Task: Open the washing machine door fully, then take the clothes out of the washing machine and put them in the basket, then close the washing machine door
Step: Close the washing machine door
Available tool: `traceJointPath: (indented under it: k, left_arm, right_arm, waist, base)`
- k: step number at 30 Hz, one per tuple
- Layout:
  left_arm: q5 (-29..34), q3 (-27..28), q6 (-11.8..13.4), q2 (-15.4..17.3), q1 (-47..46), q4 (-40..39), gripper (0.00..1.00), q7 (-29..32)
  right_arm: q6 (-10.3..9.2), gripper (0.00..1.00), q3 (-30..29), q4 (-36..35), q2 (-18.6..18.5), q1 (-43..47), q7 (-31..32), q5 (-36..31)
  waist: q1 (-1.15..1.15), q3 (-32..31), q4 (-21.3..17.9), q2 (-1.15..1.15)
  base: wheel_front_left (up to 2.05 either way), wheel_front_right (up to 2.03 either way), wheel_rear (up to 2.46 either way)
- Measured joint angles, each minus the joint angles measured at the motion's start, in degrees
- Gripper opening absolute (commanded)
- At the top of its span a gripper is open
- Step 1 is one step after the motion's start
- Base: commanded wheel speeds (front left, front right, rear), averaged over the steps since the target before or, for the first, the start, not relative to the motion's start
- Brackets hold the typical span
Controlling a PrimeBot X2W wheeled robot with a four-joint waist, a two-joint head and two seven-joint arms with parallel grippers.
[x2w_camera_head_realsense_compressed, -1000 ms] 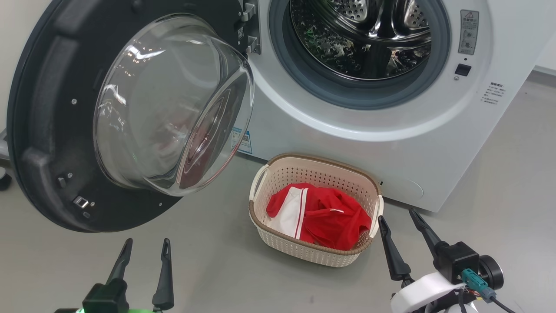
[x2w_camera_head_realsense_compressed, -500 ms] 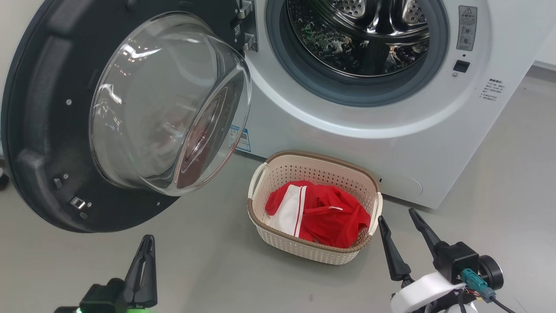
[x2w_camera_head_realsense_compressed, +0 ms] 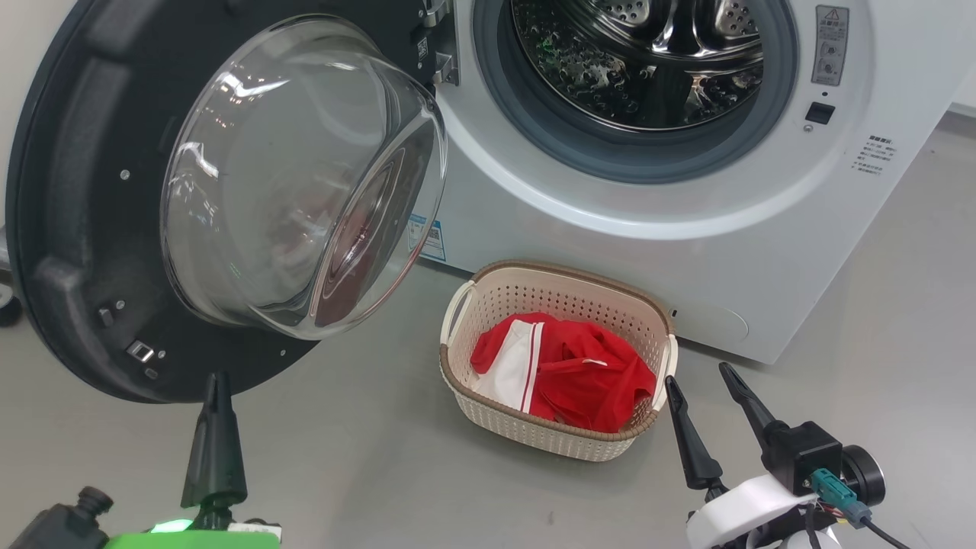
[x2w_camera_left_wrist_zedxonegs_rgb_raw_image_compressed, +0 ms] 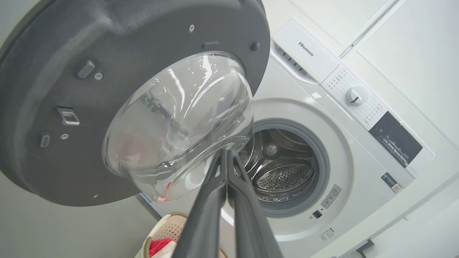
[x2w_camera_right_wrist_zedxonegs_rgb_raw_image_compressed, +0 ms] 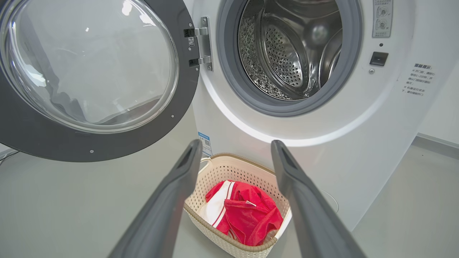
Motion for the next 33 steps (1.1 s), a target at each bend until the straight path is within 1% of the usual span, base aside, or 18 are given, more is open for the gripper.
traceJointPath:
  k: [3,5,7,9,13,15,16,18,21,24,30,33]
  left_arm:
    - [-8.26,0.40,-1.37,-0.03,-0.01,-3.05,0.00,-0.87]
    - [-13.69,2.08,-2.41,-0.03,-0.08,-4.49,0.00,-1.12]
    - [-19.20,4.80,-3.18,-0.23,-0.71,-5.55,0.00,-1.35]
    - [-22.79,8.32,-3.72,-0.22,-2.16,-6.47,0.00,-1.36]
    - [-23.52,14.48,-4.14,-0.31,-3.69,-7.47,0.00,-1.36]
    - [-22.78,17.55,-4.14,-0.04,-3.88,-7.16,0.00,-1.36]
    - [-22.78,17.55,-4.14,-0.04,-3.88,-7.16,0.00,-1.36]
    - [-23.79,20.34,-4.14,0.44,-4.03,-6.77,0.00,-1.36]
    - [-26.37,23.74,-4.15,2.32,-5.11,-5.04,0.00,-1.36]
    - [-27.13,26.20,-4.14,5.09,-5.72,-3.05,0.00,-1.26]
    - [-31.74,29.31,-3.97,9.00,-8.15,1.43,0.00,2.02]
    - [-34.23,30.27,-3.10,11.43,-9.45,4.26,0.00,4.27]
  right_arm:
    - [0.00,1.00,0.00,-0.01,0.00,-0.12,0.00,0.00]
    - [-0.01,1.00,-0.01,-0.05,0.00,-0.13,0.00,-0.01]
    - [0.00,1.00,-0.02,-0.08,0.01,-0.25,0.00,-0.01]
    - [0.00,1.00,-0.10,-0.11,-0.01,-0.31,0.00,-0.03]
    - [-0.01,1.00,-0.29,-0.12,-0.03,-0.33,0.00,-0.33]
    - [-0.01,1.00,-0.38,-0.18,-0.04,-0.36,0.00,-0.36]
    - [-0.01,1.00,-0.38,-0.18,-0.04,-0.36,0.00,-0.36]
    - [-0.02,1.00,-0.36,-0.24,-0.03,-0.37,0.00,-0.38]
    - [-0.02,1.00,-0.34,-0.23,-0.08,-0.45,0.00,-0.51]
    - [-0.02,1.00,-0.32,-0.24,-0.09,-0.58,0.00,-0.53]
    - [0.00,1.00,-0.36,-0.24,-0.34,-0.93,0.00,-0.62]
    - [0.01,1.00,-0.37,-0.23,-0.42,-0.94,0.00,-0.63]
  waist:
    - [0.00,0.15,0.16,0.00]
    - [0.00,0.28,0.24,0.00]
    - [0.00,0.48,0.35,0.00]
    - [0.00,0.68,0.44,0.00]
    - [0.00,1.00,0.62,0.00]
    - [0.00,1.19,0.70,0.00]
    - [0.00,1.19,0.70,0.00]
    - [0.00,1.38,0.75,0.00]
    - [0.00,1.66,0.75,0.00]
    - [0.00,1.83,0.65,0.00]
    - [0.00,2.21,0.30,0.00]
    - [0.00,2.39,0.10,0.00]
  base:
    - [0.00,0.00,0.00]
    - [0.00,0.00,0.00]
    - [0.00,0.00,0.00]
    - [0.00,0.00,0.00]
    - [0.00,0.00,0.00]
    - [0.00,0.00,0.00]
    - [0.00,0.00,0.00]
    - [0.00,0.00,0.00]
    - [0.00,0.00,0.00]
    - [0.00,0.00,0.00]
    - [0.00,0.00,0.00]
    - [0.00,0.00,0.00]
